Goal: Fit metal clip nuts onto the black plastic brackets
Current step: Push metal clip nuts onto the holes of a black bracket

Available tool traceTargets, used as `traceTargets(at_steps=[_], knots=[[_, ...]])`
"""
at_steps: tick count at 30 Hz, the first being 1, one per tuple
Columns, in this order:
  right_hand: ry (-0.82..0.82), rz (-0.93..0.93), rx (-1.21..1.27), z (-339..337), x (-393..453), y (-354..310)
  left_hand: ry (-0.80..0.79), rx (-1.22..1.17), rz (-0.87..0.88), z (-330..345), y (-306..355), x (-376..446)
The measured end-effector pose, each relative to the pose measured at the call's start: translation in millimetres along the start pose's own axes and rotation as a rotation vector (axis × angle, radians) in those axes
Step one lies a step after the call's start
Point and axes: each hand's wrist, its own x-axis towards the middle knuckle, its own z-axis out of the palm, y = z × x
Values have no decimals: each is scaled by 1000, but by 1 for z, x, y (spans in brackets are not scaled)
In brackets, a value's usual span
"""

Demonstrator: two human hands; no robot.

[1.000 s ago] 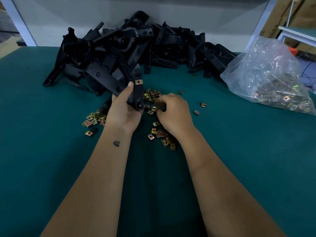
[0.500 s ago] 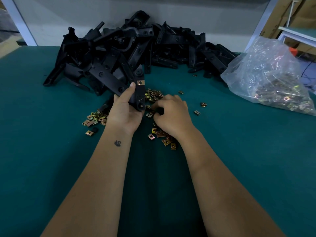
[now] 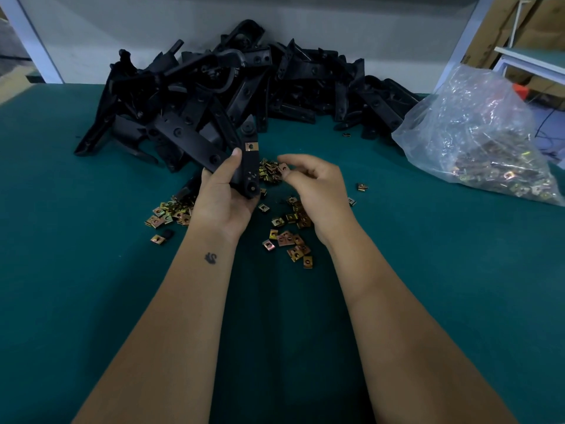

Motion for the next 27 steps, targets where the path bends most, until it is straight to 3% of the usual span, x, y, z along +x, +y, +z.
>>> traceTargets(at_steps=[9,18,27], knots=[[0,47,366,-1,0,-4,-36,-5,-23,5,1,-5],[25,-53,214,0,-1,-3,-36,42,16,9,-2,-7],[-52,-58,186,3,-2,-3,-100,-19,73,11,-4,-8]])
